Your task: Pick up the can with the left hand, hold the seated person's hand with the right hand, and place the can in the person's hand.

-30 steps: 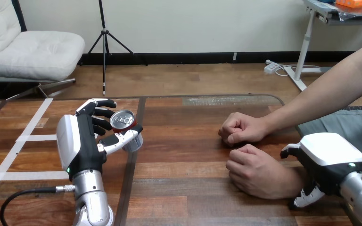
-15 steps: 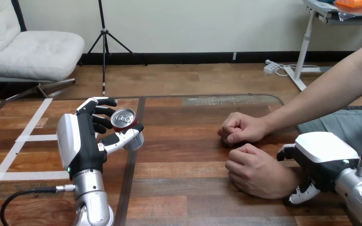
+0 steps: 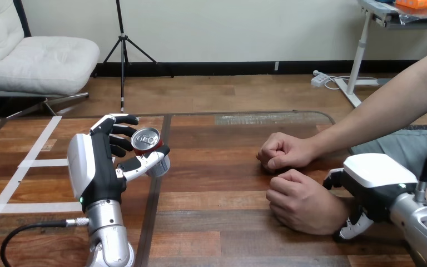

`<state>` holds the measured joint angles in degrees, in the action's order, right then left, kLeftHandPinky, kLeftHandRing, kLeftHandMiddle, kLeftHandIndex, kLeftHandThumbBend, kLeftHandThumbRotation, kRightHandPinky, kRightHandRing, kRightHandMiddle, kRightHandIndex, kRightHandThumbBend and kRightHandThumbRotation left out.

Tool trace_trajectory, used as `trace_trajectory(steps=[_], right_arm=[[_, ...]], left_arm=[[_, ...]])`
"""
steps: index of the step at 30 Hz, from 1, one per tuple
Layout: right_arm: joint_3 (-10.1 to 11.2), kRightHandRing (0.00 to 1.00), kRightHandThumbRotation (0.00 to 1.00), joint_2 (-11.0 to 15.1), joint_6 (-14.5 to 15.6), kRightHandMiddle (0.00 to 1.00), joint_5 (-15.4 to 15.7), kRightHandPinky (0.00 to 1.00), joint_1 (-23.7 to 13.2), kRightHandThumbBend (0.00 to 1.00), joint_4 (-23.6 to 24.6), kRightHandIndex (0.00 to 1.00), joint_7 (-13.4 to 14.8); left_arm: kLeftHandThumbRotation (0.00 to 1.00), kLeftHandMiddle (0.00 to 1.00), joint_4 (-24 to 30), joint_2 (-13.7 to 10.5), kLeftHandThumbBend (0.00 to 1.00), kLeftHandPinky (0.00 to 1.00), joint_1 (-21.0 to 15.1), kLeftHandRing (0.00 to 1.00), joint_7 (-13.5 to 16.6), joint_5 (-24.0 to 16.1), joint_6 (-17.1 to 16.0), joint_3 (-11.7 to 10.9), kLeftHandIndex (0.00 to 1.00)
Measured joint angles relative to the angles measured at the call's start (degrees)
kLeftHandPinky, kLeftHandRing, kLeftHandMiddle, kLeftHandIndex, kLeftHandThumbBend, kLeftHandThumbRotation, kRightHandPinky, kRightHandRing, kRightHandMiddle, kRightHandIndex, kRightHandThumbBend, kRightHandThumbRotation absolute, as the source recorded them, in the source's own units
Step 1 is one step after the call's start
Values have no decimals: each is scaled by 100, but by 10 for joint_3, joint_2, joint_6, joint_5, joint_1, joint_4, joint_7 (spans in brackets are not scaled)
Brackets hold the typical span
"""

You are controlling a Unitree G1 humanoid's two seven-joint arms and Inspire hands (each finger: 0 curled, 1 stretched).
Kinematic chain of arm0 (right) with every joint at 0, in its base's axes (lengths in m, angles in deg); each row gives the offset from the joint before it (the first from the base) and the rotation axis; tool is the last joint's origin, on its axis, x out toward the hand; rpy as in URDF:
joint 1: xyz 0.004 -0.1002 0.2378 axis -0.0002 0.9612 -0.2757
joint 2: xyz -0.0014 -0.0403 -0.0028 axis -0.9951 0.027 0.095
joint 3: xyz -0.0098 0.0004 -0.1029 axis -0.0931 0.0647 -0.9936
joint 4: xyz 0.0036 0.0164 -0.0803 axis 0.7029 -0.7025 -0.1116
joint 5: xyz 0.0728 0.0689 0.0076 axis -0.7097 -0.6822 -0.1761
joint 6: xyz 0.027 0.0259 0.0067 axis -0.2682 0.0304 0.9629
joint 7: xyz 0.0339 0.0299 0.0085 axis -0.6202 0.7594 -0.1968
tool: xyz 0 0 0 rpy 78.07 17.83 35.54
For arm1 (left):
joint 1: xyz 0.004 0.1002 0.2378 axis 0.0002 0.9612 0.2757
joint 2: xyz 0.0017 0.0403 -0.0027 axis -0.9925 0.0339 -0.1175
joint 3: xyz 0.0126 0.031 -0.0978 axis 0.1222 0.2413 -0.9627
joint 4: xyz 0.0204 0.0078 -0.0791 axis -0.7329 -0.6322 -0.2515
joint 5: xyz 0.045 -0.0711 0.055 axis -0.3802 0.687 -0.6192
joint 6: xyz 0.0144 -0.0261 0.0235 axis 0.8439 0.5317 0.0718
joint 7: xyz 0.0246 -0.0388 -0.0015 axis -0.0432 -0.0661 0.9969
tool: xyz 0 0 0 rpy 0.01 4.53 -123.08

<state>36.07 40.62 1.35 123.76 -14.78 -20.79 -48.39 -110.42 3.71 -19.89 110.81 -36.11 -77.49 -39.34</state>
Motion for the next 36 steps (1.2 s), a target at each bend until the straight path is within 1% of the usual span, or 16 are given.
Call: trace_trajectory(steps=[10,14,17,23,27,28,36], right_arm=[[-12,78,9,0,19,80,2,65,-11,84,1,76,-20],[-16,76,8,0,26,79,2,64,-14,85,1,75,-21],[-20,76,8,0,31,79,5,64,-16,84,2,75,-24],[-29,75,10,3,46,79,15,58,-20,83,11,76,-44],[-32,77,9,5,54,80,18,60,-20,82,18,76,-56],[-35,78,9,5,73,80,18,60,-20,81,26,77,-77],[-37,77,7,7,79,80,18,61,-18,83,30,77,-88]], left_arm=[[0,50,0,0,68,41,0,44,0,-3,0,0,57],[0,50,0,0,68,42,1,44,0,-3,0,0,57],[0,50,0,0,69,41,1,44,0,-3,0,0,57],[0,50,0,0,69,41,1,44,0,-3,-1,0,57],[0,50,0,0,68,41,1,44,-1,-3,-2,0,57],[0,50,0,0,68,42,1,45,-1,-3,-2,-1,57],[0,50,0,-1,68,41,2,45,-5,-2,-2,-2,58]])
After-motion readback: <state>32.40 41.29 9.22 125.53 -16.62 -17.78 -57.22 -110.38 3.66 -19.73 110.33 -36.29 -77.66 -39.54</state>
